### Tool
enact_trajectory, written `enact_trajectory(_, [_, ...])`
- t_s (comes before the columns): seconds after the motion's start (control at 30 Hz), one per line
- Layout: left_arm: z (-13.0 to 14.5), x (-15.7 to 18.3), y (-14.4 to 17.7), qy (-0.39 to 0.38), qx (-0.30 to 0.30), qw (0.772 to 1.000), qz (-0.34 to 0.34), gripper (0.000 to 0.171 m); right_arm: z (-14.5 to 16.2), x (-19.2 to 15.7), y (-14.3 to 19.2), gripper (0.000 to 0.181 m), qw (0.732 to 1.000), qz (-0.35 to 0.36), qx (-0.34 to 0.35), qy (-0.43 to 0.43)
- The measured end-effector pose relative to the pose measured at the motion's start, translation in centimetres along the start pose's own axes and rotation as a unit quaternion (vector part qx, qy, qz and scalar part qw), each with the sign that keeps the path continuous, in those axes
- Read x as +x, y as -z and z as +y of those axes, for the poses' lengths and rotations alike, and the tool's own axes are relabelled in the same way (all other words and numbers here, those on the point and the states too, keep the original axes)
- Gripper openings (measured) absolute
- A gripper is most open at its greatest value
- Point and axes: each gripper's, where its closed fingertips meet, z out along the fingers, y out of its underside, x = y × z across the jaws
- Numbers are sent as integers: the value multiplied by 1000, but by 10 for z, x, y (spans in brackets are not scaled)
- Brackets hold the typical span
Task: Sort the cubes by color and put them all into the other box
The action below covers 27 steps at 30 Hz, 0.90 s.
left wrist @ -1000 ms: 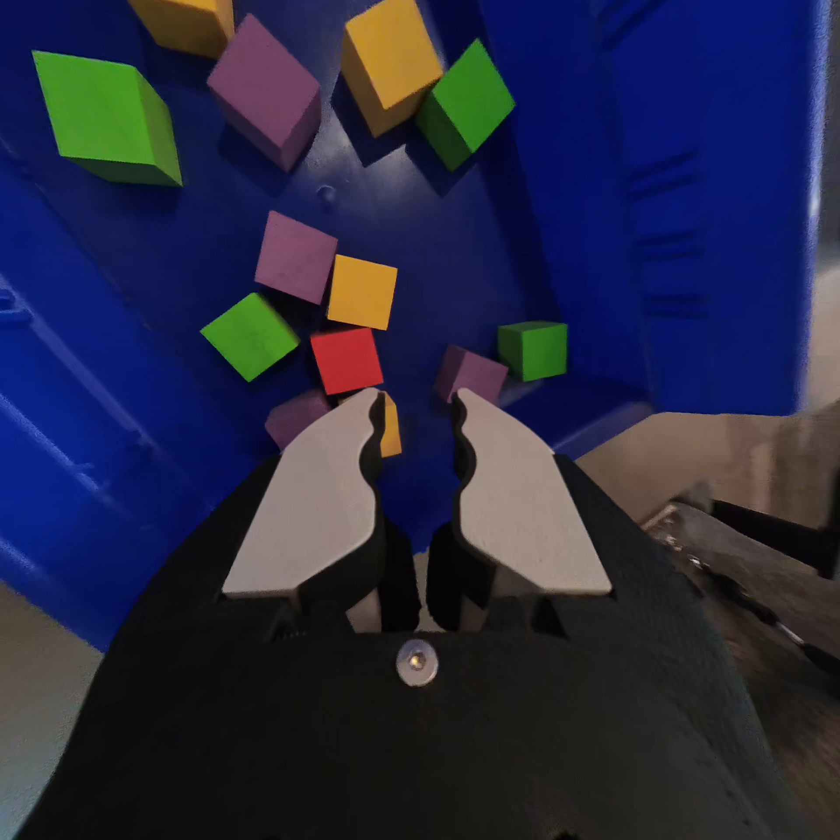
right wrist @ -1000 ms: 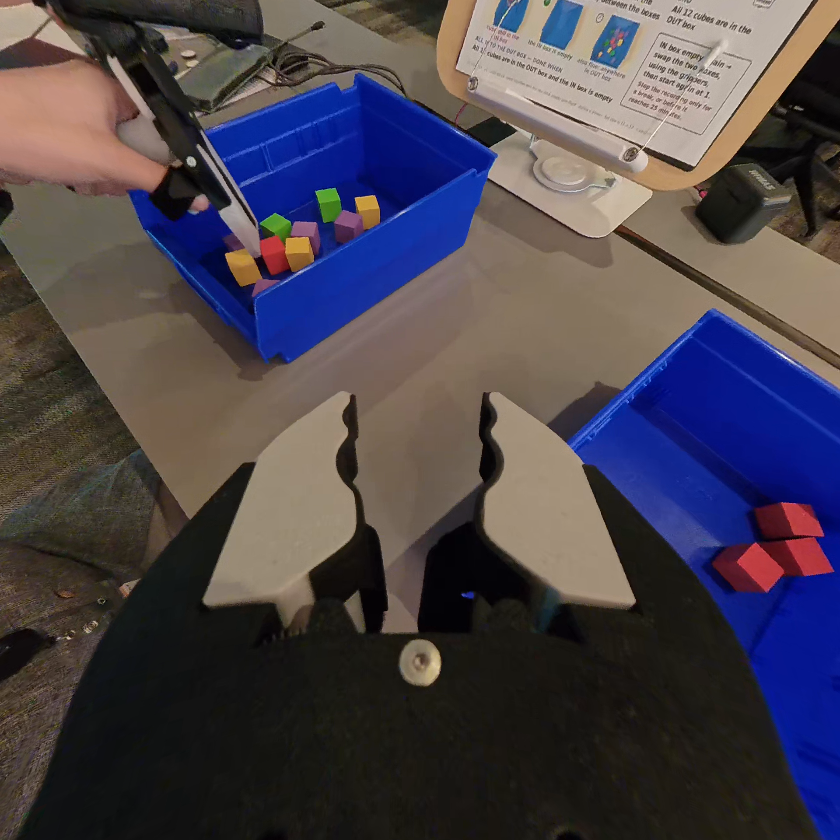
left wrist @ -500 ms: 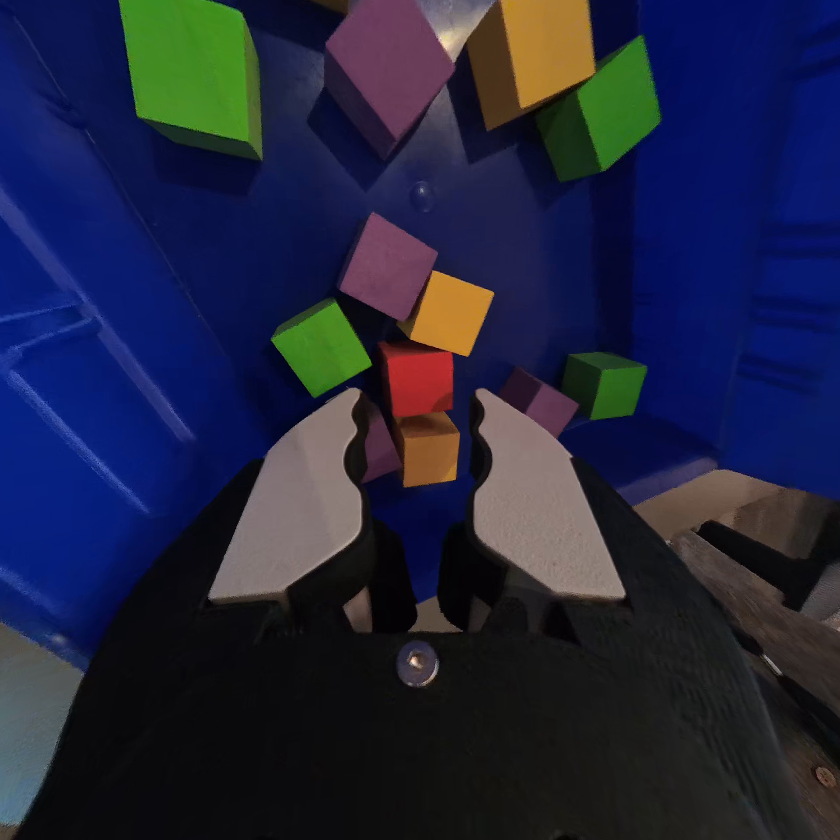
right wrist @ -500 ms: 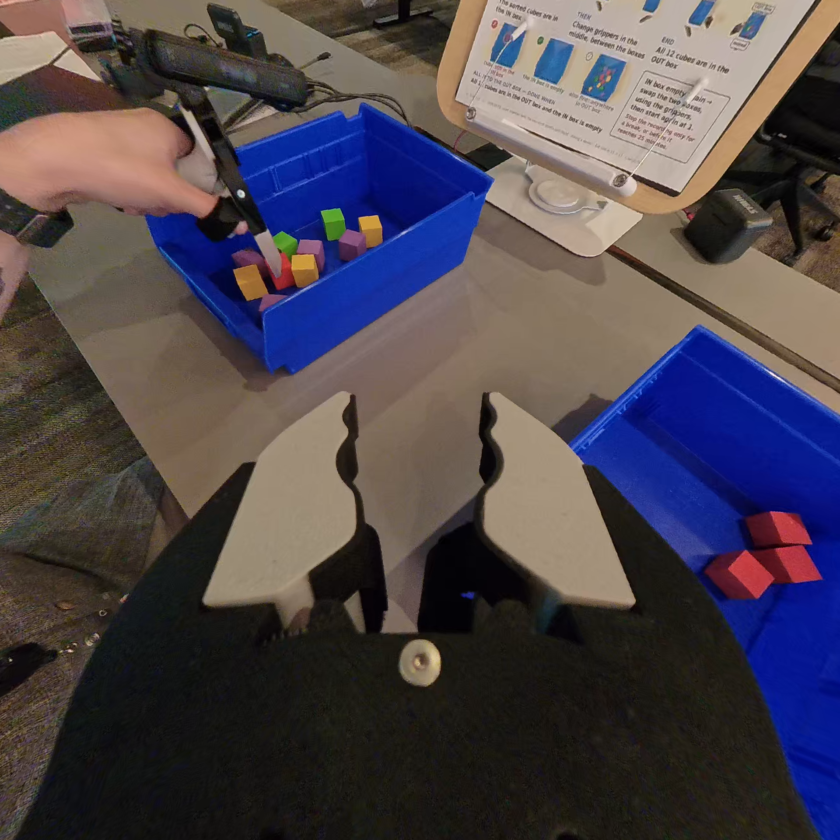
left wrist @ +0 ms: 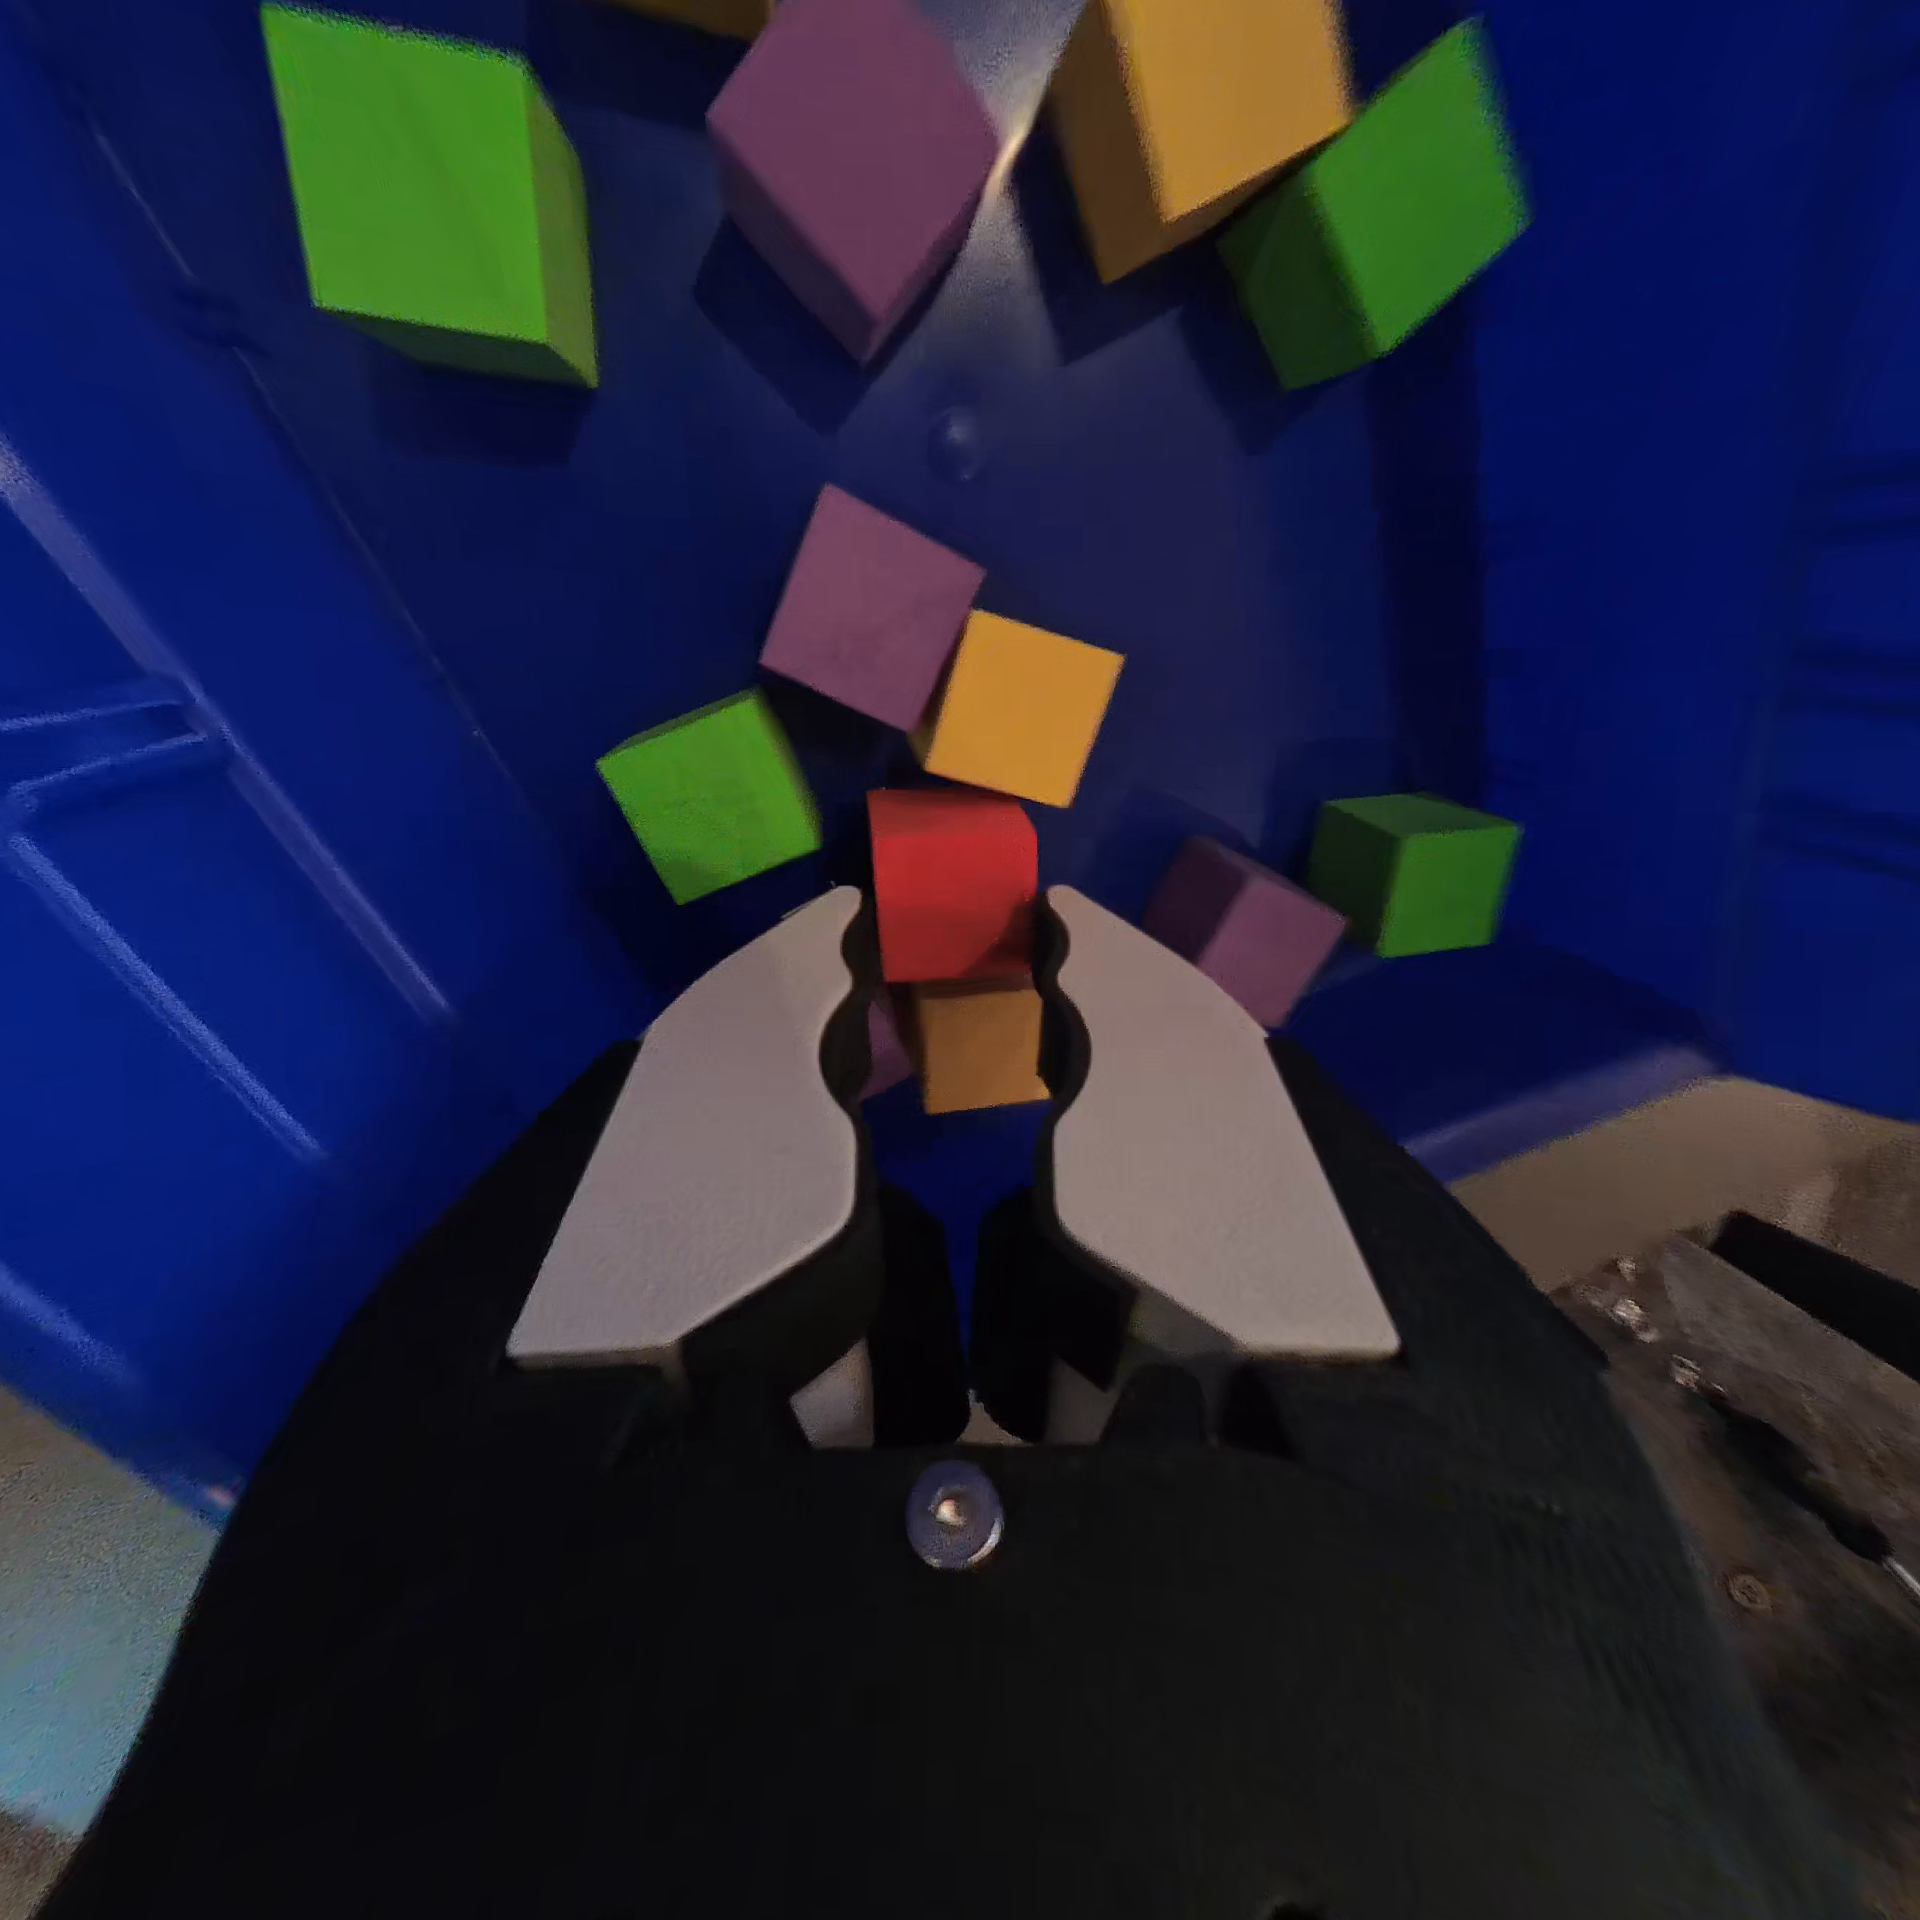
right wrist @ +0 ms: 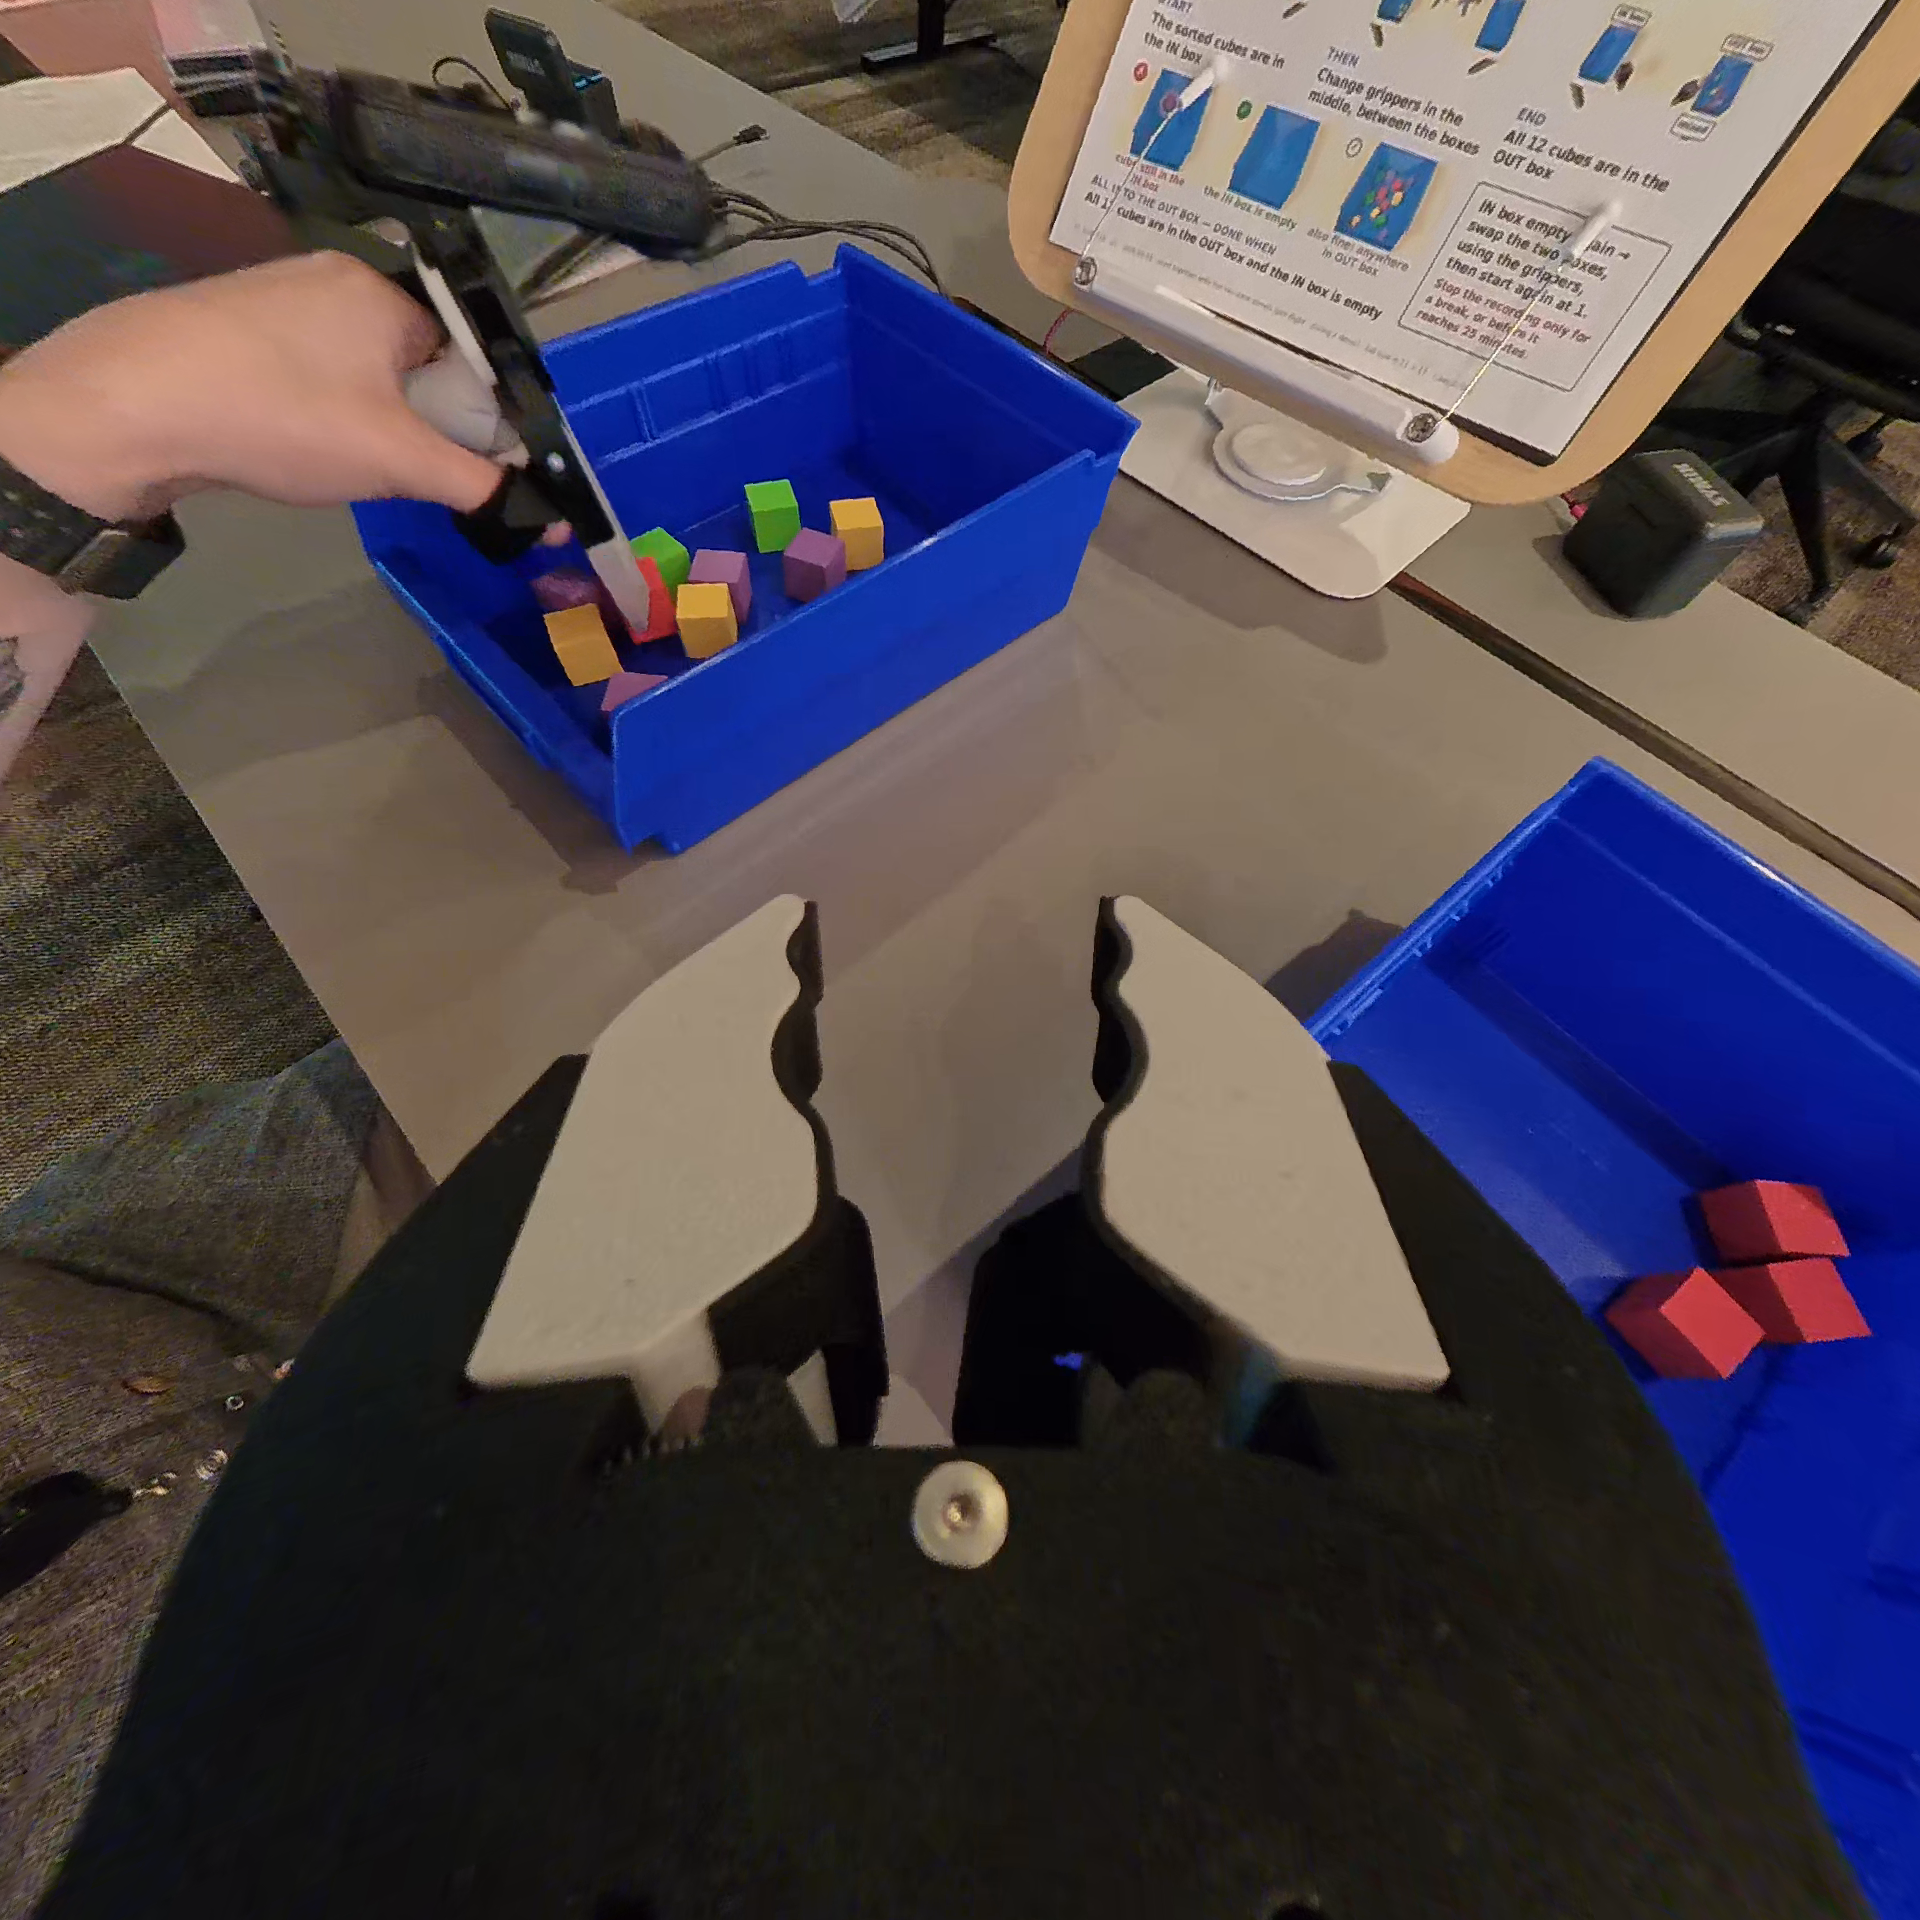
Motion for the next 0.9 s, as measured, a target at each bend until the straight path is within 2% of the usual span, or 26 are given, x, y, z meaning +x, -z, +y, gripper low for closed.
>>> enact_trajectory(0.1, [-7, 28, 24, -18, 71, 994, 87, 29, 2, -4, -6, 49, 1000, -8, -5, 6])
enact_trajectory(0.2, [-19, 69, 59, -59, 172, 960, 212, 29, 1, -22, -19, 50, 999, -40, 2, 27])
enact_trajectory(0.27, [-17, 100, 82, -76, 205, 919, 327, 29, -4, -41, -32, 54, 996, -66, 22, 60])
enact_trajectory(0.37, [-6, 136, 120, -82, 218, 834, 500, 29, -21, -72, -51, 60, 983, -82, 85, 141])
enact_trajectory(0.43, [3, 152, 137, -88, 206, 789, 572, 29, -25, -79, -65, 63, 971, -40, 96, 217])
enact_trajectory(0.5, [11, 164, 146, -98, 190, 764, 609, 28, -32, -90, -74, 63, 957, -18, 107, 268])
enact_trajectory(0.57, [16, 173, 153, -104, 186, 746, 631, 29, -39, -106, -80, 62, 952, -35, 121, 279])
enact_trajectory(0.7, [25, 186, 158, -116, 161, 723, 662, 29, -59, -122, -85, 54, 943, -41, 155, 292])
enact_trajectory(0.9, [35, 202, 154, -139, 128, 715, 673, 29, -66, -130, -93, 50, 943, -56, 148, 294])
